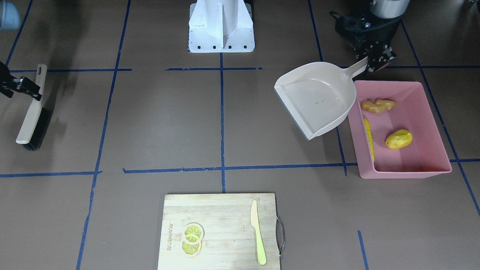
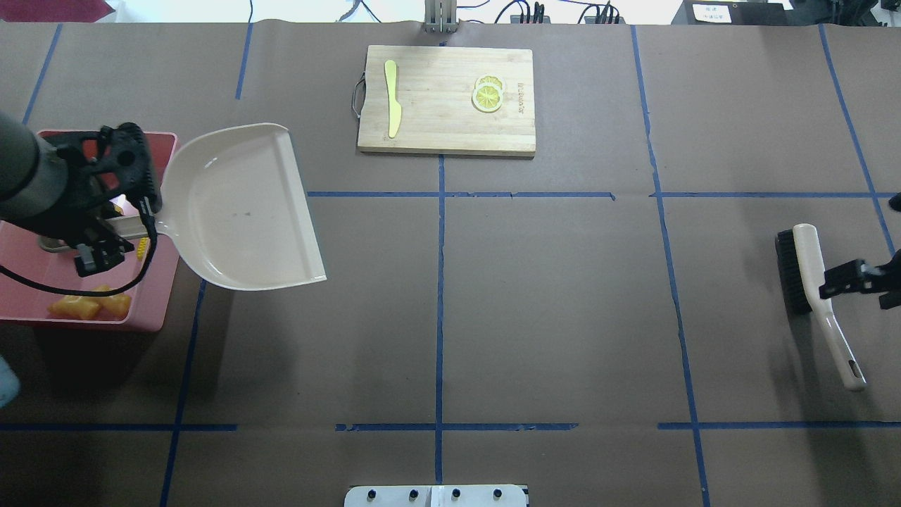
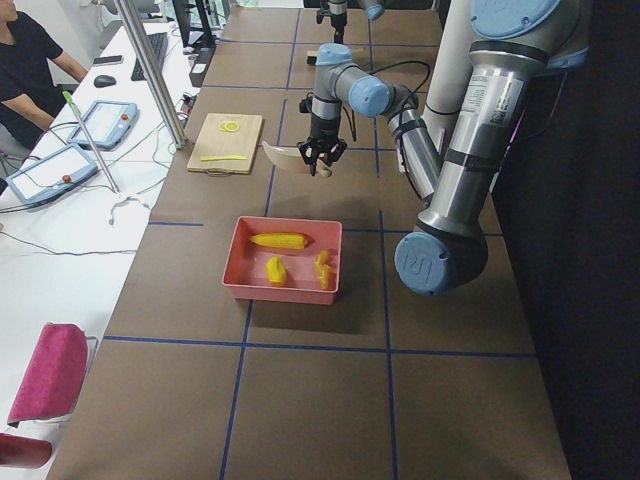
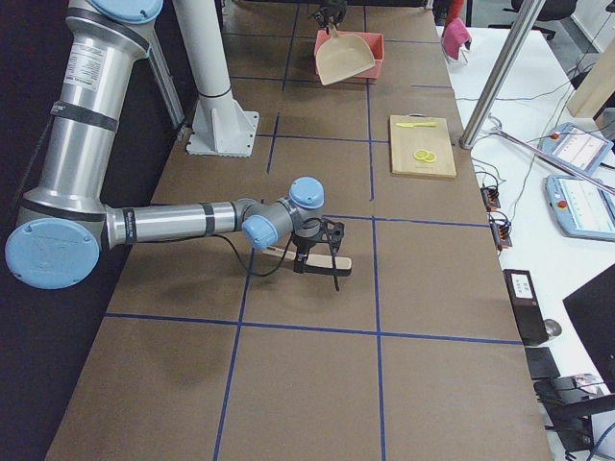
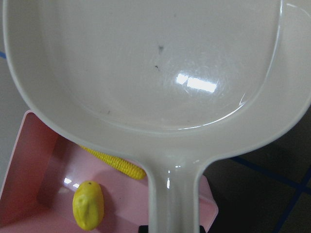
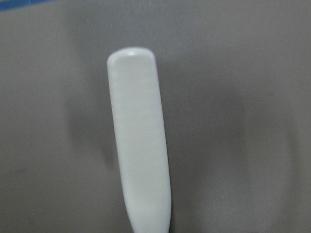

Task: Sweep and dump trash into bin
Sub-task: 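Lower the empty dustpan back onto the table with the left gripper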

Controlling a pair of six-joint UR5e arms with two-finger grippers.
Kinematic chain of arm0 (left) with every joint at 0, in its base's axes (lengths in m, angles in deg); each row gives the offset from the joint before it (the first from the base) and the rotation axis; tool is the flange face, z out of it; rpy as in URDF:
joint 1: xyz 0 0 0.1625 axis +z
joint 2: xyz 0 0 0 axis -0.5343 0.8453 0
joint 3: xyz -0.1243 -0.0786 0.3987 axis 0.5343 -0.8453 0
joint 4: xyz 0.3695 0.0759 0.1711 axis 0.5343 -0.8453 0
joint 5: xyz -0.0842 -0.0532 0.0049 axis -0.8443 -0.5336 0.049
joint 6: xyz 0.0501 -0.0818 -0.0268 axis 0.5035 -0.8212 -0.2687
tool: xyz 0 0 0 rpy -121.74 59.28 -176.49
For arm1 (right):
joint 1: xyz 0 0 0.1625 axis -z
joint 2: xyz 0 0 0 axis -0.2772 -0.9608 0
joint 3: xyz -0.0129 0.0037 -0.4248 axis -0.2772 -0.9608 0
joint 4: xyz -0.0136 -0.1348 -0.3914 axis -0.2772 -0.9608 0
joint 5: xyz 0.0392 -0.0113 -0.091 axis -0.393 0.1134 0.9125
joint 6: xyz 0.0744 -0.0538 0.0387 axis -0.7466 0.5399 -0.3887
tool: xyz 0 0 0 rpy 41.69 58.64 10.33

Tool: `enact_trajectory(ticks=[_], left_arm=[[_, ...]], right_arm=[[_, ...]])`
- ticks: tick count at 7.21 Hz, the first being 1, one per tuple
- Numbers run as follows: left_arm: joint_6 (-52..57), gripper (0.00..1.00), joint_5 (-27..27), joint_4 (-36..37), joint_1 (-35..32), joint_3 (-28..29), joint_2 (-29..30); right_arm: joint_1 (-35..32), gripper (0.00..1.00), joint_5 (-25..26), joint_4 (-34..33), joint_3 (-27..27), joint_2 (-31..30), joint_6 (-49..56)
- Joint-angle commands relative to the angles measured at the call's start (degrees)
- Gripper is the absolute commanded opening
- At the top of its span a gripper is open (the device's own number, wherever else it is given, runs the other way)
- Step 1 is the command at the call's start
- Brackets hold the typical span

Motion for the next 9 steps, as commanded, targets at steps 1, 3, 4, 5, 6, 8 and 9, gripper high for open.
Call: enact_trajectory(ticks=[1, 3, 4, 5, 6, 8, 9], left_arm=[[5.57, 0.06, -1.88, -5.47, 1.13, 4.34, -0.08], [6.22, 0.06, -11.0, -15.25, 4.02, 10.11, 0.53], [5.87, 0.06, -11.9, -23.06, 4.55, 15.55, 0.62], [5.95, 0.06, -11.91, -29.32, 4.82, 20.21, 0.88], [6.04, 0.06, -11.83, -30.95, 4.82, 23.05, 2.71], [6.3, 0.07, -11.65, -31.05, 5.26, 25.18, 4.49], [6.39, 0.09, -11.56, -31.14, 6.48, 25.88, 4.49]], right_arm=[[-4.99, 1.0, -0.68, 0.32, 0.43, 2.21, 0.05], [-6.39, 1.0, -1.72, 0.32, 0.78, 3.28, 0.06], [-7.19, 1.0, -2.43, 0.32, 0.78, 3.28, 0.14], [-7.89, 1.0, -2.61, 0.41, 0.96, 3.19, 0.23], [-8.07, 1.0, -3.13, 0.41, 1.48, 3.19, 0.14], [-8.07, 1.0, -3.22, 0.41, 1.58, 3.28, 0.06], [-8.07, 1.0, -3.22, 0.41, 1.58, 3.37, 0.06]])
